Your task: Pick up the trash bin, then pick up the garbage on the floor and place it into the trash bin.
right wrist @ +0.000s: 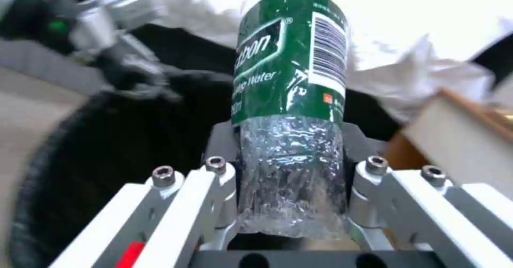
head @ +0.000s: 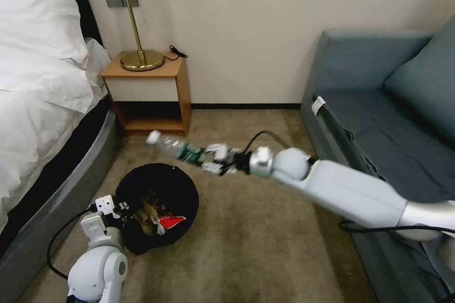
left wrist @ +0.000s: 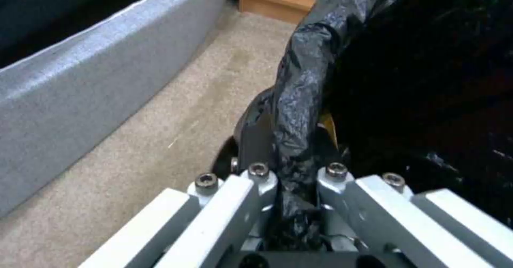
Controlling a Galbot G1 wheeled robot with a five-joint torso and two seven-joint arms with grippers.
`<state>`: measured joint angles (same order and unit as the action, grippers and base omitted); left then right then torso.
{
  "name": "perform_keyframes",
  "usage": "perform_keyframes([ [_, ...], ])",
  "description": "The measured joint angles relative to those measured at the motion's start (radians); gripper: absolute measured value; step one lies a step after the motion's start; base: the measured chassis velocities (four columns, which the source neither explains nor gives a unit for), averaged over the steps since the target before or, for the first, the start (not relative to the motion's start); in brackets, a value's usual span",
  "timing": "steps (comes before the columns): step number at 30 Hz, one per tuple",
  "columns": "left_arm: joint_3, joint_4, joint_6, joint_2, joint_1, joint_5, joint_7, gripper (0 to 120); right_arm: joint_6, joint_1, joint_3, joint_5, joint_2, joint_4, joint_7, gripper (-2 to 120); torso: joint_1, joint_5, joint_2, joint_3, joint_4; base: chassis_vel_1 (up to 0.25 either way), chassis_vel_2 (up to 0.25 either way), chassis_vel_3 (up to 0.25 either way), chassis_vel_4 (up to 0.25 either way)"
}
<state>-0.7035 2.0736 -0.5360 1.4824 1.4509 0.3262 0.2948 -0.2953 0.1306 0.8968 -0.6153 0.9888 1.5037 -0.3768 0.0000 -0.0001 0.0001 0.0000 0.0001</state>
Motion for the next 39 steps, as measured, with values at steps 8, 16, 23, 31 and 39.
perform_keyframes([
  [8, 0.003, 0.005, 0.0, 0.006, 0.003, -0.004, 0.0, 3, -0.003, -0.018, 0.134, 0.013, 0.088, -0.043, 0.052, 26, 0.0, -0.0002, 0.0, 0.0, 0.0, 0.0, 0.0, 0.0, 0.0],
  [16, 0.012, 0.013, -0.001, 0.014, 0.003, -0.013, 0.001, 3, 0.003, -0.028, 0.19, 0.034, 0.148, -0.085, 0.078, 26, 0.0, 0.0, 0.0, 0.0, 0.0, 0.0, 0.0, 0.0, 0.0],
  [23, 0.016, 0.015, -0.001, 0.018, 0.003, -0.018, 0.0, 3, 0.009, -0.022, 0.2, 0.056, 0.141, -0.105, 0.091, 45, 0.0, 0.0, 0.0, 0.0, -0.0001, 0.0, 0.0, 0.0, 0.0],
  [31, 0.018, 0.015, -0.001, 0.018, 0.002, -0.021, 0.0, 3, 0.011, -0.017, 0.186, 0.063, 0.123, -0.105, 0.095, 76, 0.0, 0.0001, 0.0, 0.0, -0.0002, 0.0, 0.0, 0.0, 0.0],
  [39, 0.015, 0.015, -0.001, 0.017, 0.002, -0.02, -0.001, 3, 0.012, -0.018, 0.138, 0.065, 0.123, -0.104, 0.102, 99, 0.0, 0.0001, 0.0, 0.0, 0.0, 0.0, 0.0, 0.0, 0.0],
])
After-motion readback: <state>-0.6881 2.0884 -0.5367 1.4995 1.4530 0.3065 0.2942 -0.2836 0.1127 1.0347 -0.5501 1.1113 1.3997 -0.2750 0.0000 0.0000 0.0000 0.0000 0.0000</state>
